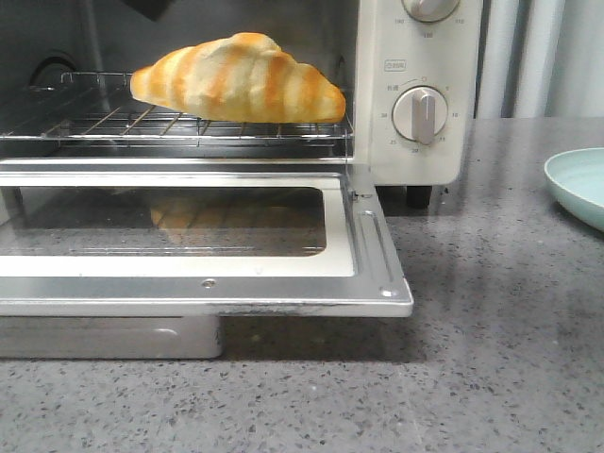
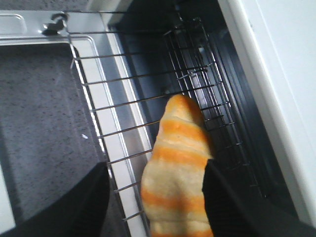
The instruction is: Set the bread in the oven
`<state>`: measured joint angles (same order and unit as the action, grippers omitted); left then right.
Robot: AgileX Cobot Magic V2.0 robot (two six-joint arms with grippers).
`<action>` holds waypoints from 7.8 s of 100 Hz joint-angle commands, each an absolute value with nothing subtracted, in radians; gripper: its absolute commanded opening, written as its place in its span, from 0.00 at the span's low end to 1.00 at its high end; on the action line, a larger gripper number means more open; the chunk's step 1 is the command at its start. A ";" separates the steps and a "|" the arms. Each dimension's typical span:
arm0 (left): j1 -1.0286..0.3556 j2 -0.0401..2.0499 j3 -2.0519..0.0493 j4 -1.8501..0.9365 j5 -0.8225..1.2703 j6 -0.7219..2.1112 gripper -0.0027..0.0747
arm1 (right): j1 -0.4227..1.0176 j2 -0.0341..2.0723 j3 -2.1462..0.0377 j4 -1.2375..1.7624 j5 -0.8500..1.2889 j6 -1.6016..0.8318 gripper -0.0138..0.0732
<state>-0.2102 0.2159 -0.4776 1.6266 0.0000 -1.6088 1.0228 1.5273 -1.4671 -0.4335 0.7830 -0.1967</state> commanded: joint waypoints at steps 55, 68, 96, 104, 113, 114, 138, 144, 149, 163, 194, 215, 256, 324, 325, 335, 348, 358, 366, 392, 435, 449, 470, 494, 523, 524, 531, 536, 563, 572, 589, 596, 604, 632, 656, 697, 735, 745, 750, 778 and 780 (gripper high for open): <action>-0.210 0.111 -0.208 1.605 0.136 -1.619 0.01 | 1.102 1.277 -1.504 -0.447 1.094 -0.130 0.60; -0.210 0.111 -0.151 1.605 0.150 -1.619 0.01 | 1.102 1.217 -1.504 -0.456 1.155 -0.130 0.60; -0.210 0.111 -0.135 1.605 0.153 -1.619 0.01 | 1.102 1.071 -1.500 -0.628 1.304 -0.037 0.22; -0.210 0.111 -0.135 1.605 0.144 -1.619 0.01 | 1.102 1.018 -1.500 -0.651 1.304 -0.007 0.07; -0.210 0.111 -0.135 1.605 0.131 -1.619 0.01 | 1.102 0.961 -1.490 -0.684 1.304 0.008 0.08; -0.210 0.111 -0.135 1.605 0.126 -1.619 0.01 | 1.102 0.950 -1.488 -0.690 1.304 0.014 0.08; -0.210 0.111 -0.135 1.605 0.122 -1.619 0.01 | 1.102 0.766 -1.314 -0.951 1.304 0.172 0.08; -0.210 0.111 -0.135 1.605 0.122 -1.619 0.01 | 1.102 0.722 -1.266 -0.977 1.304 0.205 0.08; -0.210 0.111 -0.135 1.605 0.122 -1.619 0.01 | 1.102 0.691 -1.224 -0.991 1.304 0.229 0.08; -0.210 0.111 -0.135 1.605 0.122 -1.619 0.01 | 1.102 0.619 -1.097 -1.031 1.304 0.355 0.08; -0.210 0.111 -0.135 1.605 0.122 -1.619 0.01 | 1.102 0.534 -0.936 -0.911 1.304 0.404 0.08; -0.210 0.111 -0.135 1.605 0.122 -1.619 0.01 | 1.102 0.534 -0.936 -0.907 1.288 0.404 0.08; -0.210 0.111 -0.135 1.605 0.122 -1.619 0.01 | 1.050 0.463 -0.842 -0.822 0.970 0.405 0.08; -0.210 0.111 -0.135 1.605 0.122 -1.619 0.01 | 0.292 0.096 -0.302 -0.201 0.386 0.221 0.08; -0.210 0.111 -0.135 1.605 0.122 -1.619 0.01 | 0.282 0.096 -0.294 -0.184 0.382 0.214 0.08; -0.210 0.111 -0.135 1.605 0.122 -1.619 0.01 | 0.144 0.087 -0.242 -0.064 0.318 0.121 0.08; -0.210 0.111 -0.135 1.605 0.122 -1.619 0.01 | 0.000 0.086 -0.204 0.031 0.271 0.034 0.08; -0.210 0.111 -0.135 1.605 0.122 -1.619 0.01 | -0.078 0.086 -0.185 0.043 0.256 0.000 0.08; -0.210 0.111 -0.135 1.605 0.122 -1.619 0.01 | -0.145 0.086 -0.163 0.098 0.229 -0.072 0.08; -0.210 0.111 -0.135 1.605 0.122 -1.619 0.01 | -0.244 0.084 -0.097 0.187 0.167 -0.212 0.08; -0.210 0.111 -0.135 1.605 0.122 -1.619 0.01 | -0.216 -0.030 -0.030 0.076 0.059 -0.212 0.08; -0.210 0.111 -0.135 1.605 0.122 -1.619 0.01 | -0.104 -0.030 -0.029 0.013 0.047 -0.212 0.08; -0.210 0.111 -0.135 1.605 0.122 -1.619 0.01 | -0.012 -0.030 0.022 -0.017 0.041 -0.184 0.08; -0.210 0.111 -0.135 1.605 0.122 -1.619 0.01 | 0.021 -0.030 0.022 -0.147 0.049 -0.065 0.08; -0.210 0.111 -0.135 1.605 0.122 -1.619 0.01 | 0.107 -0.030 0.022 -0.129 0.149 -0.054 0.08; -0.210 0.111 -0.135 1.605 0.122 -1.619 0.01 | 0.107 -0.030 0.022 -0.127 0.155 -0.054 0.08; -0.210 0.111 -0.135 1.605 0.122 -1.619 0.01 | 0.107 -0.030 0.022 -0.118 0.197 -0.055 0.08; -0.210 0.111 -0.135 1.605 0.122 -1.619 0.01 | 0.107 -0.030 0.022 -0.118 0.211 -0.058 0.08; -0.210 0.111 -0.135 1.605 0.122 -1.619 0.01 | 0.066 -0.030 0.022 -0.091 0.301 -0.059 0.08; -0.210 0.111 -0.135 1.605 0.122 -1.619 0.01 | 0.021 -0.030 0.022 -0.069 0.305 -0.059 0.08; -0.210 0.111 -0.135 1.605 0.122 -1.619 0.01 | -0.007 -0.030 0.022 -0.062 0.310 -0.059 0.08; -0.210 0.111 -0.135 1.605 0.122 -1.619 0.01 | -0.007 -0.030 0.022 -0.062 0.310 -0.059 0.08; -0.210 0.111 -0.135 1.605 0.122 -1.619 0.01 | -0.007 -0.030 0.022 -0.062 0.310 -0.059 0.08; -0.210 0.111 -0.135 1.605 0.122 -1.619 0.01 | -0.007 -0.030 0.022 -0.062 0.312 -0.059 0.08; -0.210 0.111 -0.135 1.605 0.122 -1.619 0.01 | -0.007 -0.030 0.022 -0.062 0.312 -0.059 0.08; -0.210 0.111 -0.135 1.605 0.198 -1.576 0.01 | -0.007 -0.030 0.022 -0.062 0.312 -0.059 0.08; -0.210 0.118 -0.111 1.829 0.172 -1.988 0.01 | -0.007 -0.030 0.022 -0.062 0.312 -0.059 0.08; -0.210 0.118 -0.102 1.830 0.172 -2.011 0.01 | -0.007 -0.030 0.022 -0.062 0.312 -0.059 0.08; -0.210 0.118 -0.101 1.840 0.169 -2.016 0.01 | -0.007 -0.030 0.022 -0.062 0.312 -0.059 0.08; -0.157 0.118 -0.100 1.840 0.148 -2.084 0.01 | -0.007 -0.030 0.022 -0.062 0.312 -0.059 0.08; -0.150 0.118 -0.100 1.840 0.141 -2.081 0.01 | -0.007 -0.030 0.022 -0.062 0.312 -0.059 0.08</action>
